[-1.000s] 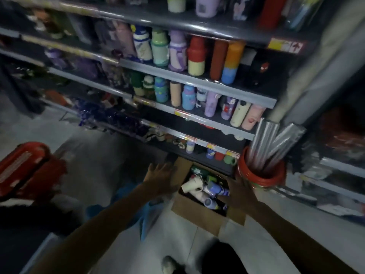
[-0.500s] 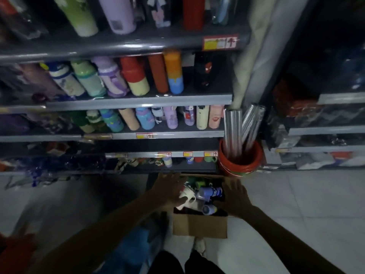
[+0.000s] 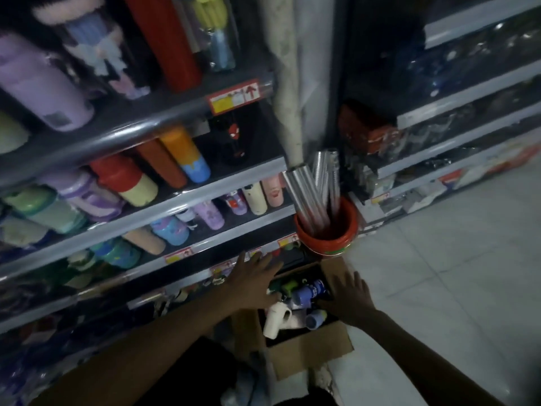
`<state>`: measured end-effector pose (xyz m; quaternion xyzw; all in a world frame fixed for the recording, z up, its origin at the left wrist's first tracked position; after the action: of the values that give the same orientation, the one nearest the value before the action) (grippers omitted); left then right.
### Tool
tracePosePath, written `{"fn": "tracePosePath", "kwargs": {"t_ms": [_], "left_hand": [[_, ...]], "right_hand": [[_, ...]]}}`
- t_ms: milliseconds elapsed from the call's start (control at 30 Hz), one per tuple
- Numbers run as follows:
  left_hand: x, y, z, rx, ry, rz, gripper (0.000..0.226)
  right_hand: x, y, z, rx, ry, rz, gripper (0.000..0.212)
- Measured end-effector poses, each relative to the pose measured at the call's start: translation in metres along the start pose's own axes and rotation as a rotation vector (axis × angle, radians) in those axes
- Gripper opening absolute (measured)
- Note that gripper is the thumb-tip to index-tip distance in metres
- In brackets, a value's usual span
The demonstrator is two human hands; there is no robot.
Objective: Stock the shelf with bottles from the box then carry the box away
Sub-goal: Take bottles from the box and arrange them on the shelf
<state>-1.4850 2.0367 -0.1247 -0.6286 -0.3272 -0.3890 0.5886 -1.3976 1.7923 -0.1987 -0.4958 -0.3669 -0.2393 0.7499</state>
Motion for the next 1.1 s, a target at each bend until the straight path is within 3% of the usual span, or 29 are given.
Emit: {"fn": "tracePosePath", "kwargs": {"t_ms": [133,333,567,733,967,1100], "left_hand": [[-0.016,0.029,0.015,-0.105,0.034,0.07,0.087],[-0.067,0.089,0.039,-0.402,0.147,0.259,0.086],[-0.167,0.125,0.086,-0.63,0.172,0.229,0.081],[-0.255,0.12,0.118,-0.578,0.137,0.238,0.084],[-0.393,0.141,0.131,-0.314,-0.083,0.292,0.097],[-0.461,0.167,0.129,-0.225,-0.213,0.27,0.087]], "right_hand": [[-0.024,0.006,-0.003,-0.135,0.103,0.044,0.097],[-0.074,0.007,0.015,-0.41,0.269,-0.005,0.088],[-0.183,0.006,0.068,-0.778,0.535,0.009,0.098],[-0.249,0.032,0.095,-0.806,0.595,0.025,0.095],[-0.366,0.116,0.095,-0.652,0.506,0.137,0.095],[-0.416,0.166,0.089,-0.559,0.487,0.136,0.091]]}}
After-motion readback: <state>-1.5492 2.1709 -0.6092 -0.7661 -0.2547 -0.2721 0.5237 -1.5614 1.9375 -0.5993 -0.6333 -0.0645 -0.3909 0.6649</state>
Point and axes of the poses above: each hand's wrist, its own y-axis towards the middle knuckle, its own x-axis out of the back of the hand, z = x × y, the point moved 2 cm from there along y, towards the middle knuckle, and after that the axes turned 4 degrees about -x, right-handed, at the moved point
